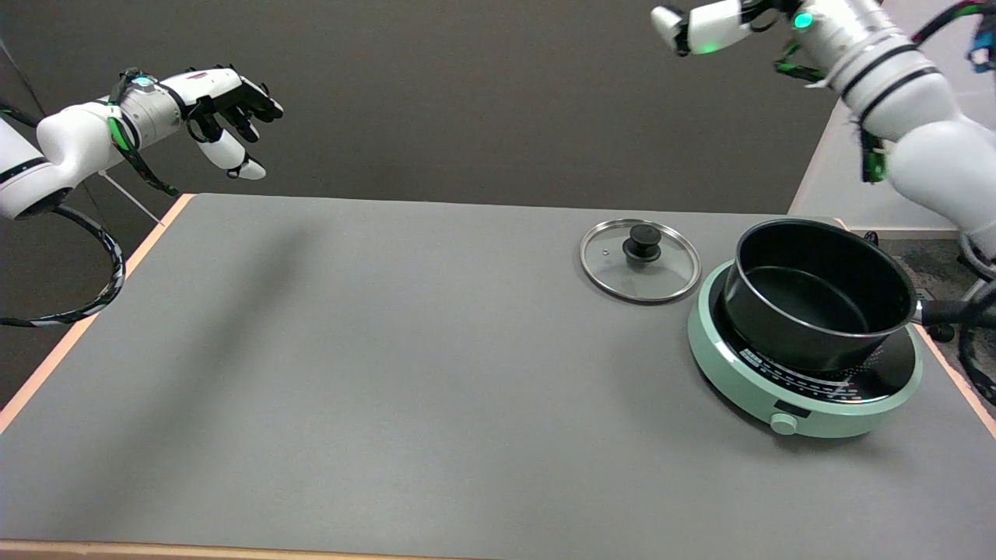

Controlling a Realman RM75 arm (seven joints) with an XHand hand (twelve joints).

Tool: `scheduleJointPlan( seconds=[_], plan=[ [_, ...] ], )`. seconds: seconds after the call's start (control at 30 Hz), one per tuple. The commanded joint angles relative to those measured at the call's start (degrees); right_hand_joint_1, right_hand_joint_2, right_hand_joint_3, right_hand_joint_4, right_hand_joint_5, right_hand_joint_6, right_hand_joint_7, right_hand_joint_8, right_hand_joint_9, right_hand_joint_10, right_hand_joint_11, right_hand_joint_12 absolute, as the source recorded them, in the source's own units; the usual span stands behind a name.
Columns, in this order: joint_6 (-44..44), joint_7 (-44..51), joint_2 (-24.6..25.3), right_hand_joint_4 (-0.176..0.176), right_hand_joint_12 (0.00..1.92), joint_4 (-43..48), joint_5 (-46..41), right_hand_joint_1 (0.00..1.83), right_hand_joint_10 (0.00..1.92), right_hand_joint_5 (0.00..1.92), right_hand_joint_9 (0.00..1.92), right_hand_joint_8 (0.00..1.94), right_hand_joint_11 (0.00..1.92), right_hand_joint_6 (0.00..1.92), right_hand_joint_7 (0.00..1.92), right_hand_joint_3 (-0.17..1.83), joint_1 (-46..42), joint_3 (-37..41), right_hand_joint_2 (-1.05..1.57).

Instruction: Pick up the pot lid.

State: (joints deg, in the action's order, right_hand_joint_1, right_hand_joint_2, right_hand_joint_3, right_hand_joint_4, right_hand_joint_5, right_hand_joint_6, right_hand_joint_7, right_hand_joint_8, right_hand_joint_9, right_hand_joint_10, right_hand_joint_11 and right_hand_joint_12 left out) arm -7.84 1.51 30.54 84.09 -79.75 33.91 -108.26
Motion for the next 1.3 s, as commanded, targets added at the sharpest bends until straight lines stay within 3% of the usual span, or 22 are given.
scheduleJointPlan(
  seconds=[0.03,0.37,0.83,1.3],
  plan=[
    [11.6,1.1,6.1,0.093,0.75,-7.9,3.1,0.85,0.37,0.62,0.53,0.18,0.33,0.33,0.62,0.97,19.5,-19.5,0.53],
    [26.1,1.2,3.2,0.071,0.80,-7.2,3.1,0.85,0.41,0.63,0.54,0.19,0.33,0.35,0.65,0.95,15.8,-18.4,0.53],
    [25.0,1.2,3.7,0.065,0.80,-8.9,3.8,0.84,0.44,0.63,0.59,0.21,0.33,0.34,0.69,0.95,10.8,-20.1,0.53],
    [21.1,1.2,9.0,0.064,0.79,-15.5,21.3,0.90,0.43,0.56,0.57,0.20,0.33,0.26,0.63,0.98,10.6,-20.8,0.48]
  ],
)
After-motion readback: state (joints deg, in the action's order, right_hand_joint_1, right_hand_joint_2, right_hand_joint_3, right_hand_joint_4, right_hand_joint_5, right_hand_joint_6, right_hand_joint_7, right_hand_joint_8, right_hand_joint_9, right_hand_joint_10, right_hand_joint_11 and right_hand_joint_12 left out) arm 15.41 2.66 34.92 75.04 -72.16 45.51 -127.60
